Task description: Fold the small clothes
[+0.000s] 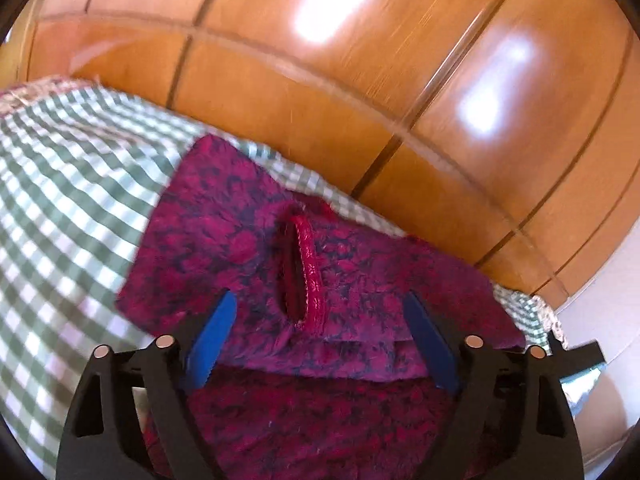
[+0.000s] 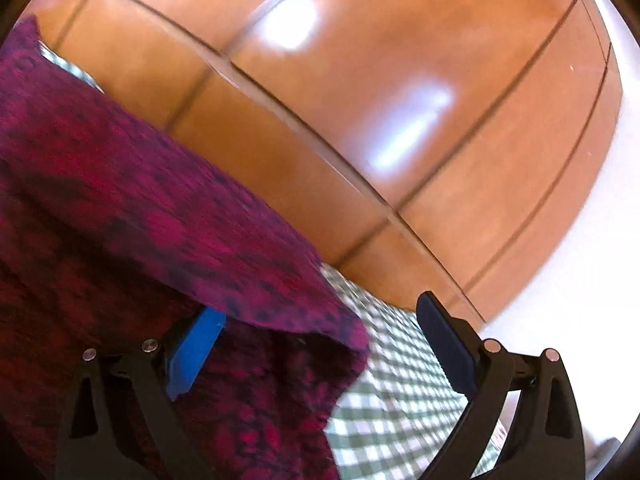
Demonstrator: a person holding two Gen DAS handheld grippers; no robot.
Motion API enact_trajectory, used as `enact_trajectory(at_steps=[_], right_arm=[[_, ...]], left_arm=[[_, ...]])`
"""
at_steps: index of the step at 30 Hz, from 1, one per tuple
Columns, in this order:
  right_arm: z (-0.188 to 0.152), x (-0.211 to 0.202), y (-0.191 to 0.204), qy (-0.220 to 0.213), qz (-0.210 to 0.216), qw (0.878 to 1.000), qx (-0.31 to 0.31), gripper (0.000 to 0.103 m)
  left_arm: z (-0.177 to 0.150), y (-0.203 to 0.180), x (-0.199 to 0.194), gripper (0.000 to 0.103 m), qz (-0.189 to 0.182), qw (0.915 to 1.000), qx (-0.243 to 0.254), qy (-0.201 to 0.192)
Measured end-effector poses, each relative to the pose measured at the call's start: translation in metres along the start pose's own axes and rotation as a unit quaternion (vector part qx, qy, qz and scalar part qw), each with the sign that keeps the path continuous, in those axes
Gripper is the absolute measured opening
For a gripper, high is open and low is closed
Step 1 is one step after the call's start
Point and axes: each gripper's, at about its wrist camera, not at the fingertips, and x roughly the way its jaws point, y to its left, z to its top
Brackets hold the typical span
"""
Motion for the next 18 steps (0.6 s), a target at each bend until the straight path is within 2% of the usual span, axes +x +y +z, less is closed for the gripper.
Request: enact_trajectory(at_steps=[2, 3, 4, 5, 6, 7, 9, 10, 12, 14, 18], right_arm=[[-0.002, 0.011, -0.006, 0.023, -0.005, 1.000, 0.011, 0.083], [-0.002, 0.020, -0.012, 0.037, -0.008, 0.999, 0.021, 0.064], [-0.003, 0.026, -0.017, 0.047, -0.007, 0.998, 0.031, 0.055], [-0.004, 0.030, -0.022, 0.052, 0.000, 0.998, 0.043, 0.051], [-0.005, 0.033, -0.024, 0.053, 0.005, 0.997, 0.049, 0.040], [-0.006, 0.036, -0.028, 0.054, 0.014, 0.997, 0.059, 0.020], [-0.007, 0.038, -0.034, 0.052, 0.021, 0.996, 0.076, 0.016], [-0.009, 0.037, -0.040, 0.052, 0.021, 0.994, 0.091, 0.014], [-0.013, 0.044, -0.062, 0.058, 0.020, 0.987, 0.148, 0.014], [-0.021, 0.055, -0.081, 0.080, 0.035, 0.977, 0.193, 0.014], [-0.029, 0.092, -0.064, 0.178, 0.090, 0.968, 0.155, 0.022]], left_arm=[[0.002, 0.002, 0.029, 0.075, 0.016, 0.9988, -0.007, 0.046], [0.002, 0.004, 0.044, 0.072, 0.031, 0.9974, -0.012, 0.063], [0.001, 0.004, 0.050, 0.072, 0.037, 0.9971, -0.010, 0.066], [0.000, 0.003, 0.052, 0.072, 0.040, 0.9974, -0.002, 0.060], [0.000, -0.005, 0.052, 0.066, 0.043, 0.9978, 0.017, 0.048], [-0.001, -0.012, 0.051, 0.049, 0.039, 0.9977, 0.034, 0.045], [-0.003, -0.031, 0.051, 0.033, 0.034, 0.9954, 0.077, 0.044], [-0.003, -0.036, 0.049, 0.020, 0.035, 0.9944, 0.092, 0.038], [-0.004, -0.044, 0.047, 0.006, 0.019, 0.9940, 0.105, 0.025], [-0.006, -0.048, 0.049, 0.004, -0.002, 0.9938, 0.107, 0.030], [-0.018, -0.051, 0.069, 0.004, 0.018, 0.9896, 0.136, 0.044]])
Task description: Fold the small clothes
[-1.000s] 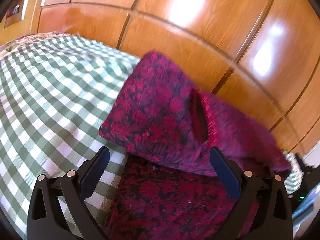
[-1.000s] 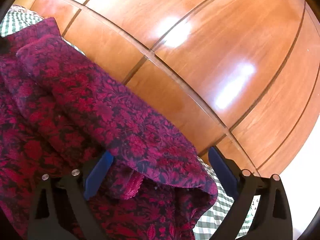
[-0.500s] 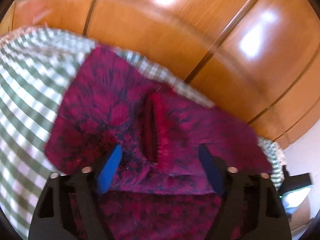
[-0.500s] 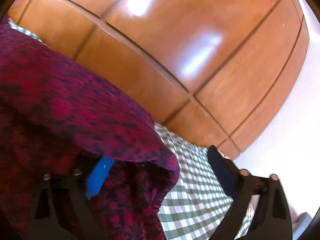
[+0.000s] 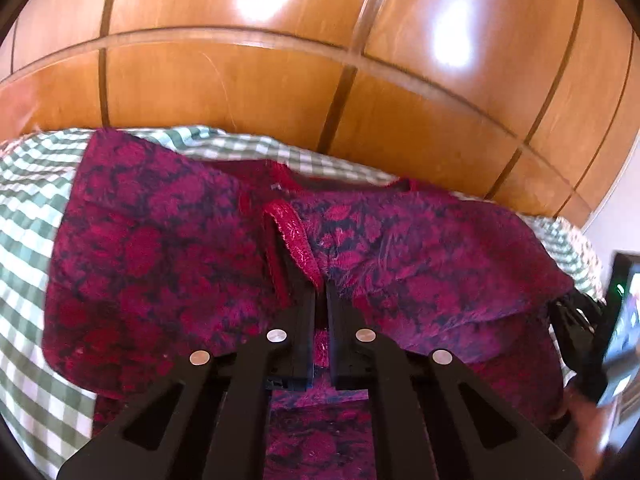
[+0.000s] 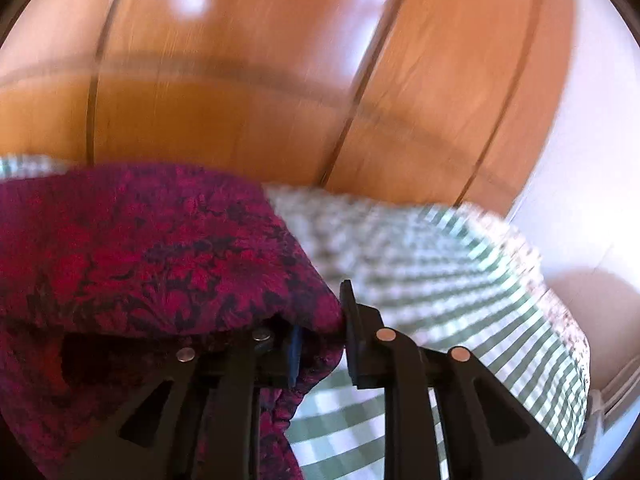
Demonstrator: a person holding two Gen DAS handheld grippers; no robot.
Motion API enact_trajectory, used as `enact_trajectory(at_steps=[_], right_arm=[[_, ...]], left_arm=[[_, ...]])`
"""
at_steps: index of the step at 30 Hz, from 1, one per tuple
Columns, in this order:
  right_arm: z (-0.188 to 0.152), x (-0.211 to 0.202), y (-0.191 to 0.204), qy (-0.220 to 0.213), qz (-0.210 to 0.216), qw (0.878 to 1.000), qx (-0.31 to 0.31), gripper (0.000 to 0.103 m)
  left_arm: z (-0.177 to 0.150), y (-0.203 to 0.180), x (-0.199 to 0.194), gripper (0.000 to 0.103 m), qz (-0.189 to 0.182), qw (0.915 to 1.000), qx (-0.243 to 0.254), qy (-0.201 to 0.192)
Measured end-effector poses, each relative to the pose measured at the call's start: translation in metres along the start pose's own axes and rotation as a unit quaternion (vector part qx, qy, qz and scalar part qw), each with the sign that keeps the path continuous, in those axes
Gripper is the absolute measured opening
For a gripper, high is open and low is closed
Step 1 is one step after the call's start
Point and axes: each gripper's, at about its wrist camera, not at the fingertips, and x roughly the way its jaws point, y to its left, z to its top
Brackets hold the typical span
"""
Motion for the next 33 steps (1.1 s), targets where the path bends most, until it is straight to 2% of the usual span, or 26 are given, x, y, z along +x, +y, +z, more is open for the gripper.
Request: enact_trajectory(at_steps=[2, 6, 8, 9, 10, 13, 15, 17, 20, 22, 23, 25, 27, 30, 31, 33], right_arm=[[-0.001, 0.010, 0.003, 0.027, 0.004, 1.000, -0.014, 0.023], [-0.006, 0.008, 0.008, 0.024, -0.012, 0.999, -0.023, 0.025], [-0.009, 0.005, 0.013, 0.021, -0.026, 0.999, -0.025, 0.039], [-0.011, 0.001, 0.011, 0.020, -0.030, 0.999, -0.022, 0.052], [-0.014, -0.004, 0.007, 0.018, -0.023, 0.999, -0.014, 0.064], [-0.024, -0.023, -0.006, 0.011, 0.043, 0.999, 0.019, 0.083], [-0.032, -0.041, -0.020, -0.007, 0.088, 0.995, 0.045, 0.083], [-0.035, -0.061, -0.031, -0.042, 0.096, 0.992, 0.065, 0.083], [-0.032, -0.095, -0.043, -0.115, 0.103, 0.983, 0.094, 0.081], [-0.024, -0.102, -0.041, -0.132, 0.111, 0.981, 0.092, 0.056], [-0.017, -0.101, -0.037, -0.130, 0.113, 0.981, 0.088, 0.051], [-0.004, -0.088, -0.028, -0.106, 0.148, 0.979, 0.089, 0.034], [0.002, -0.064, -0.020, -0.063, 0.170, 0.979, 0.097, 0.027], [-0.011, -0.028, -0.019, 0.018, 0.174, 0.977, 0.122, 0.021], [-0.018, -0.023, -0.025, 0.031, 0.178, 0.974, 0.137, 0.021], [-0.029, -0.026, -0.038, 0.028, 0.177, 0.968, 0.174, 0.021]], left_arm=[[-0.006, 0.011, 0.007, 0.004, -0.025, 0.9994, -0.026, 0.001], [-0.012, 0.025, 0.004, 0.004, -0.061, 0.9965, -0.057, -0.008], [-0.014, 0.026, 0.002, 0.004, -0.066, 0.9960, -0.058, -0.015], [-0.015, 0.027, 0.001, 0.004, -0.068, 0.9958, -0.059, -0.017], [-0.015, 0.027, -0.002, 0.004, -0.070, 0.9956, -0.060, -0.018], [-0.018, 0.030, -0.003, 0.004, -0.076, 0.9948, -0.064, -0.021], [-0.022, 0.032, -0.007, 0.004, -0.077, 0.9947, -0.064, -0.022], [-0.021, 0.031, -0.006, 0.004, -0.078, 0.9946, -0.064, -0.024], [-0.024, 0.034, -0.009, 0.004, -0.079, 0.9944, -0.066, -0.025], [-0.024, 0.035, -0.009, 0.004, -0.080, 0.9943, -0.066, -0.025], [-0.024, 0.035, -0.009, 0.004, -0.080, 0.9943, -0.067, -0.025], [-0.025, 0.034, -0.010, 0.004, -0.079, 0.9942, -0.067, -0.026], [-0.025, 0.035, -0.010, 0.004, -0.080, 0.9941, -0.068, -0.026], [-0.027, 0.037, -0.014, 0.004, -0.087, 0.9930, -0.073, -0.033], [-0.029, 0.037, -0.018, 0.004, -0.093, 0.9921, -0.074, -0.040], [-0.034, 0.040, -0.025, 0.004, -0.107, 0.9902, -0.076, -0.048]])
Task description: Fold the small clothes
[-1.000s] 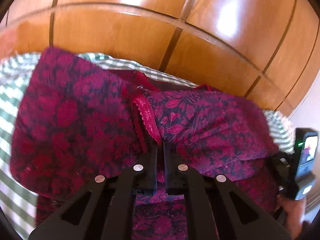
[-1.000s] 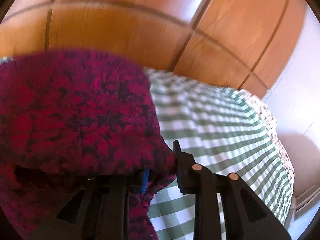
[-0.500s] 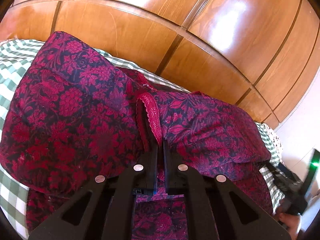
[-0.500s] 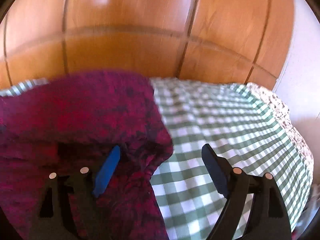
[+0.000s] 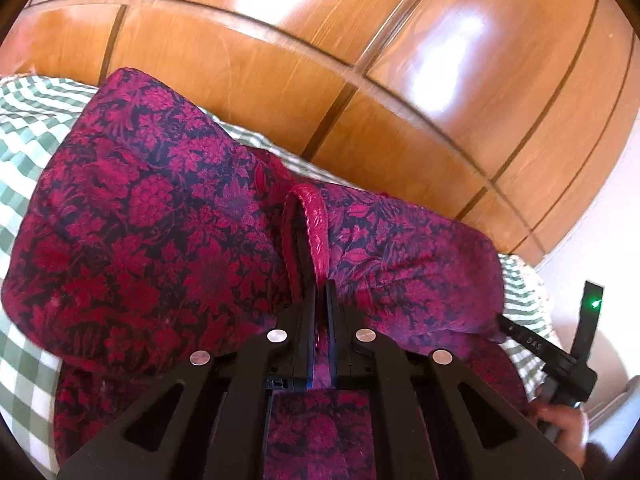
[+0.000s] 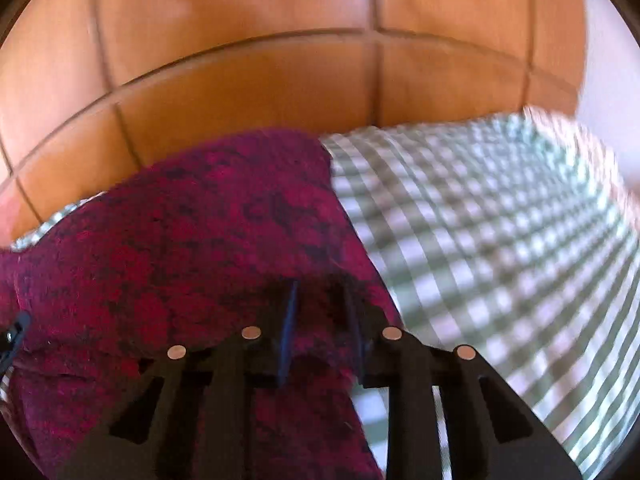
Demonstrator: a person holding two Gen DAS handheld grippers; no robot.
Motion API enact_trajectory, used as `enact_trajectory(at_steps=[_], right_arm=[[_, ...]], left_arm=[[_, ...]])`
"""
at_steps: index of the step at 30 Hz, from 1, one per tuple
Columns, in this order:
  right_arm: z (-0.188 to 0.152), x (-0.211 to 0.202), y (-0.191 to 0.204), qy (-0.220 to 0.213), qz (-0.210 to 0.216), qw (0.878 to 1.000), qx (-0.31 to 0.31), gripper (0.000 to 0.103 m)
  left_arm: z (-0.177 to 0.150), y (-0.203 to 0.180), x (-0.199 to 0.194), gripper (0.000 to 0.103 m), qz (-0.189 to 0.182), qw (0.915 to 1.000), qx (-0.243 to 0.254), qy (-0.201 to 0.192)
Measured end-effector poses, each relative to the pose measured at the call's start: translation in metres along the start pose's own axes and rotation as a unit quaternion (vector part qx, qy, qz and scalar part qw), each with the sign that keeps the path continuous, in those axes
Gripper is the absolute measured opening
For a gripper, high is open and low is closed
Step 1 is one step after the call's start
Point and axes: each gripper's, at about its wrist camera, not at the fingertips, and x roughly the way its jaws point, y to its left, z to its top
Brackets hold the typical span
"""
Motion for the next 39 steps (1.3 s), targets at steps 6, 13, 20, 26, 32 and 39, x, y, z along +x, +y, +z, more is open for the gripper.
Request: enact_trajectory(at_steps=[6, 13, 20, 26, 32, 39], right_arm=[[-0.004, 0.000, 0.002, -0.001, -0.002, 1.000, 0.000, 0.022], [-0.003, 0.002, 0.000, -0.004, -0.007, 1.000, -0.008, 0.022], [-0.003, 0.005, 0.001, -0.005, -0.019, 1.000, -0.019, 0.022], [-0.003, 0.005, 0.004, -0.006, -0.027, 0.999, -0.028, 0.022], [-0.004, 0.005, 0.004, -0.006, -0.027, 0.999, -0.029, 0.022], [-0.003, -0.008, -0.001, -0.027, 0.001, 0.999, -0.022, 0.051]], left_arm=[[-0.001, 0.002, -0.005, 0.007, -0.010, 0.9999, -0.003, 0.001], [0.013, -0.013, -0.010, 0.072, -0.025, 0.9995, -0.002, -0.019], [0.021, -0.022, 0.009, 0.004, 0.005, 0.9989, -0.012, 0.045], [0.029, -0.010, -0.005, 0.003, -0.008, 0.9960, -0.060, 0.066], [0.003, -0.005, 0.011, 0.003, 0.010, 0.9989, -0.015, 0.044], [0.001, -0.003, 0.002, 0.003, 0.014, 0.9994, -0.002, 0.031]])
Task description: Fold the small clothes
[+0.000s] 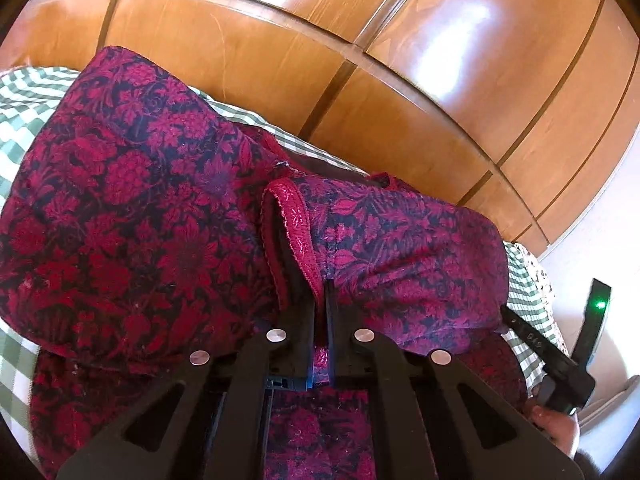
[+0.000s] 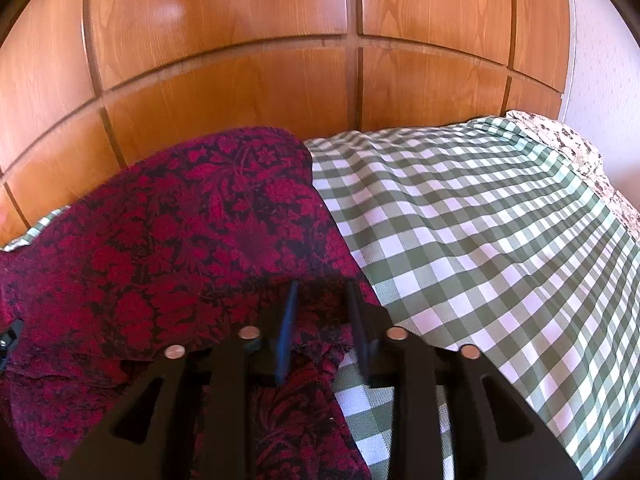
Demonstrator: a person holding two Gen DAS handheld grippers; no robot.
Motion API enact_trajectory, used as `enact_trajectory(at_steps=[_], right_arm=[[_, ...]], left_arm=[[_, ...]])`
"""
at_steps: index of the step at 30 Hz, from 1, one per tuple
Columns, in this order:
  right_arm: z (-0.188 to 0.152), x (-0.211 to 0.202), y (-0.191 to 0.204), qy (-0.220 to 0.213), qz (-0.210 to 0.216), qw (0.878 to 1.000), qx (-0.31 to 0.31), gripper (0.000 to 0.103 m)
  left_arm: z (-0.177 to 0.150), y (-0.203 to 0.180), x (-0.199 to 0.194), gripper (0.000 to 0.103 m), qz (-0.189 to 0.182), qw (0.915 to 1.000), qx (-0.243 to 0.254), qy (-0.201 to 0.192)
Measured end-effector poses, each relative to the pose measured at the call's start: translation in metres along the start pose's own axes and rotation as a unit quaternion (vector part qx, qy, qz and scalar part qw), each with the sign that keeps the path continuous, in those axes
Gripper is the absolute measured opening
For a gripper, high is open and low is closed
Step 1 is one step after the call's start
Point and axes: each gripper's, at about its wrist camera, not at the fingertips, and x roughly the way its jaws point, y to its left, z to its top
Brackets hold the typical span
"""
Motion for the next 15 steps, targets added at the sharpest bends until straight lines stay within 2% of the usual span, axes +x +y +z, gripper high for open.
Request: enact_trajectory(at_steps=[1, 4, 6, 8, 11, 15], right_arm=[[0.002, -0.008, -0.003, -0.015, 0.013, 1.000, 0.007, 0.055], [0.015, -0.030, -0.005, -0.063, 0.040, 0.997, 0.009, 0.050], [0.029, -0.029, 0.003, -0.069, 0.046, 0.997, -0.010, 0.047], [0.046, -0.015, 0.012, -0.055, 0.067, 0.996, -0.013, 0.041], [0.061, 0.016, 0.024, -0.023, 0.068, 0.997, -0.017, 0.033], [0.061, 0.059, 0.033, 0.031, 0.047, 0.998, -0.034, 0.029]], left_arm=[[0.000, -0.001, 0.002, 0.003, -0.002, 1.0000, -0.002, -0.001], [-0.006, -0.001, 0.006, 0.003, -0.009, 0.9999, -0.008, -0.002], [-0.009, -0.002, 0.008, 0.003, -0.009, 0.9999, -0.008, -0.003], [-0.009, -0.001, 0.008, 0.003, -0.011, 0.9999, -0.009, -0.004], [-0.010, 0.002, 0.009, 0.003, -0.018, 0.9997, -0.014, -0.005], [-0.011, 0.009, 0.006, 0.003, -0.024, 0.9995, -0.020, -0.005]])
